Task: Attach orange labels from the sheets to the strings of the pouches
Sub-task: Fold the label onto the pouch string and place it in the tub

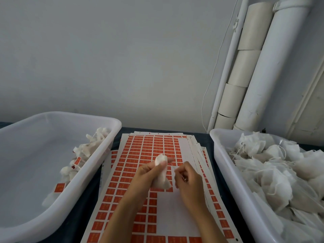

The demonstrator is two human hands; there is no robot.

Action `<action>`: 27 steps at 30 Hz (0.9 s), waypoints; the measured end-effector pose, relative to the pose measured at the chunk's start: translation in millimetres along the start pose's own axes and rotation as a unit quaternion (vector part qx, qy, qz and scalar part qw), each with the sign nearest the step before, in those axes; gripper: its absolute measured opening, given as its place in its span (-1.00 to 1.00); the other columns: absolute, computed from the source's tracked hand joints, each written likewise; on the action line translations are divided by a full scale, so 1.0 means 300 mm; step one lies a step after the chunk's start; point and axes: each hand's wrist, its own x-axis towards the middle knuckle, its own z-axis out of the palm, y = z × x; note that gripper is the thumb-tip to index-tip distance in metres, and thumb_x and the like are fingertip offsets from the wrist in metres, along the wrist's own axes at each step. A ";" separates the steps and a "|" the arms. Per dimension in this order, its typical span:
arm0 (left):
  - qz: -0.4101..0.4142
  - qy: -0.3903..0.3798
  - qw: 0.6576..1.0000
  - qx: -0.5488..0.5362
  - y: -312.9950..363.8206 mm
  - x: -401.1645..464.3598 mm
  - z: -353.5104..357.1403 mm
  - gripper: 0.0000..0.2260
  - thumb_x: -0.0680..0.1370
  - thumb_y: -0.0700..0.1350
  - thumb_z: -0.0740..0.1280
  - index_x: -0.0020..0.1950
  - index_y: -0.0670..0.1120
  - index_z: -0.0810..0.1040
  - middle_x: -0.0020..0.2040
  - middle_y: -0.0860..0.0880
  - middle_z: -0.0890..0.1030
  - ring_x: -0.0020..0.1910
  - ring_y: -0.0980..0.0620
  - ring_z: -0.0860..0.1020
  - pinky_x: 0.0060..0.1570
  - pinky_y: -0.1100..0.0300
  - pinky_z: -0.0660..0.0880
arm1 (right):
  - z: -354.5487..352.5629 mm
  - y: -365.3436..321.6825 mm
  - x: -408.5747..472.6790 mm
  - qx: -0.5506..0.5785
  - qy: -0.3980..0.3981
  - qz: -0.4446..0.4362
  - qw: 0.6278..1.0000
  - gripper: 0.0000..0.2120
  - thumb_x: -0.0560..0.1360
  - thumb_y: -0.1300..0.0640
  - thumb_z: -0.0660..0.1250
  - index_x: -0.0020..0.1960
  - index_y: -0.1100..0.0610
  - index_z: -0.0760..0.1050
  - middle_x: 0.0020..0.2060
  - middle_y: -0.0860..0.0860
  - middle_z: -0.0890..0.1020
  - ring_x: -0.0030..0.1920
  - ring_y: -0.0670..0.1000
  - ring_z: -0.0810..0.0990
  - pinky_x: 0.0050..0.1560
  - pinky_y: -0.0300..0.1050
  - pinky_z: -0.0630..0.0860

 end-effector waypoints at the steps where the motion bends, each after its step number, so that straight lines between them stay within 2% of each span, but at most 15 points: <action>1: -0.002 0.012 1.000 -0.012 -0.004 -0.001 0.001 -0.75 0.44 0.13 0.29 -0.11 0.03 0.69 0.14 0.19 0.61 0.12 0.12 0.56 -0.07 0.21 0.56 | 0.006 -0.003 -0.005 -0.008 -0.020 -0.010 1.000 -0.81 0.50 0.16 0.33 -0.19 -0.10 0.40 -0.31 -0.22 0.55 -0.28 -0.19 0.58 -0.24 -0.42 0.51; 4: -0.036 0.059 0.998 0.007 -0.022 0.007 0.000 -0.59 0.50 0.17 0.19 0.27 0.04 0.51 0.24 0.07 0.53 0.18 -0.02 0.53 0.13 0.03 0.55 | 0.016 -0.006 -0.011 -0.017 -0.052 -0.030 0.998 -0.82 0.50 0.11 0.34 -0.17 -0.13 0.40 -0.27 -0.29 0.55 -0.17 -0.25 0.58 -0.20 -0.46 0.51; 6: -0.052 0.069 0.996 0.005 -0.031 0.013 -0.003 -0.62 0.57 0.12 0.14 0.36 0.06 0.41 0.25 0.02 0.51 0.19 -0.04 0.52 0.17 -0.01 0.53 | 0.013 -0.004 -0.011 -0.022 -0.053 -0.038 0.998 -0.82 0.50 0.09 0.33 -0.19 -0.15 0.39 -0.28 -0.30 0.55 -0.13 -0.29 0.56 -0.21 -0.47 0.50; 9: -0.029 0.069 0.997 -0.002 -0.035 0.018 -0.001 -0.75 0.61 -0.03 0.18 0.23 0.07 0.54 0.15 0.05 0.57 0.12 -0.03 0.55 -0.11 0.22 0.59 | 0.009 -0.002 -0.012 -0.027 -0.050 -0.051 0.997 -0.83 0.51 0.10 0.31 -0.19 -0.13 0.40 -0.30 -0.28 0.55 -0.17 -0.26 0.57 -0.22 -0.45 0.51; 12: 0.002 0.124 0.992 0.027 -0.047 0.026 -0.001 -0.84 0.56 -0.14 0.29 0.02 0.03 0.64 -0.02 0.09 0.65 0.00 0.01 0.59 -0.24 0.33 0.54 | 0.006 -0.007 -0.013 -0.034 -0.041 -0.055 0.997 -0.84 0.51 0.11 0.31 -0.18 -0.11 0.43 -0.30 -0.28 0.56 -0.20 -0.22 0.59 -0.22 -0.46 0.50; 16: 0.031 0.173 0.983 0.060 -0.061 0.032 -0.003 -0.91 0.49 -0.23 0.39 -0.10 -0.07 0.67 -0.15 0.02 0.68 -0.15 0.05 0.64 -0.27 0.35 0.55 | 0.002 -0.011 -0.009 -0.060 -0.010 -0.060 0.996 -0.89 0.49 0.10 0.35 -0.18 -0.05 0.47 -0.29 -0.26 0.55 -0.24 -0.19 0.58 -0.22 -0.50 0.46; 18: 0.050 0.183 0.976 0.110 -0.068 0.035 -0.003 -0.95 0.45 -0.24 0.44 -0.17 -0.09 0.66 -0.23 0.00 0.66 -0.24 0.06 0.63 -0.28 0.35 0.55 | 0.002 -0.009 -0.007 -0.056 -0.002 -0.056 0.997 -0.90 0.48 0.13 0.37 -0.19 -0.01 0.49 -0.27 -0.21 0.57 -0.23 -0.18 0.58 -0.20 -0.50 0.46; 22: 0.074 0.176 0.960 0.204 -0.081 0.044 0.005 -0.88 0.43 -0.25 0.46 -0.22 -0.06 0.58 -0.29 0.01 0.61 -0.33 0.11 0.58 -0.32 0.37 0.53 | 0.005 -0.011 -0.012 -0.035 -0.019 -0.050 0.998 -0.88 0.48 0.15 0.37 -0.19 -0.01 0.47 -0.29 -0.22 0.56 -0.17 -0.23 0.57 -0.17 -0.49 0.46; 25: 0.089 0.178 0.953 0.230 -0.086 0.047 0.010 -0.81 0.43 -0.29 0.45 -0.23 -0.05 0.50 -0.31 0.02 0.57 -0.34 0.17 0.55 -0.36 0.38 0.52 | 0.004 -0.021 -0.013 -0.018 -0.010 -0.049 0.999 -0.86 0.46 0.14 0.39 -0.19 -0.04 0.46 -0.29 -0.26 0.55 -0.13 -0.29 0.55 -0.18 -0.51 0.46; 27: 0.103 0.157 0.953 0.238 -0.087 0.045 0.015 -0.79 0.43 -0.30 0.43 -0.20 -0.03 0.47 -0.28 0.04 0.56 -0.30 0.18 0.56 -0.31 0.35 0.55 | 0.005 -0.027 -0.014 -0.010 -0.006 -0.052 0.999 -0.87 0.45 0.14 0.40 -0.18 -0.04 0.47 -0.28 -0.25 0.55 -0.14 -0.29 0.55 -0.20 -0.51 0.46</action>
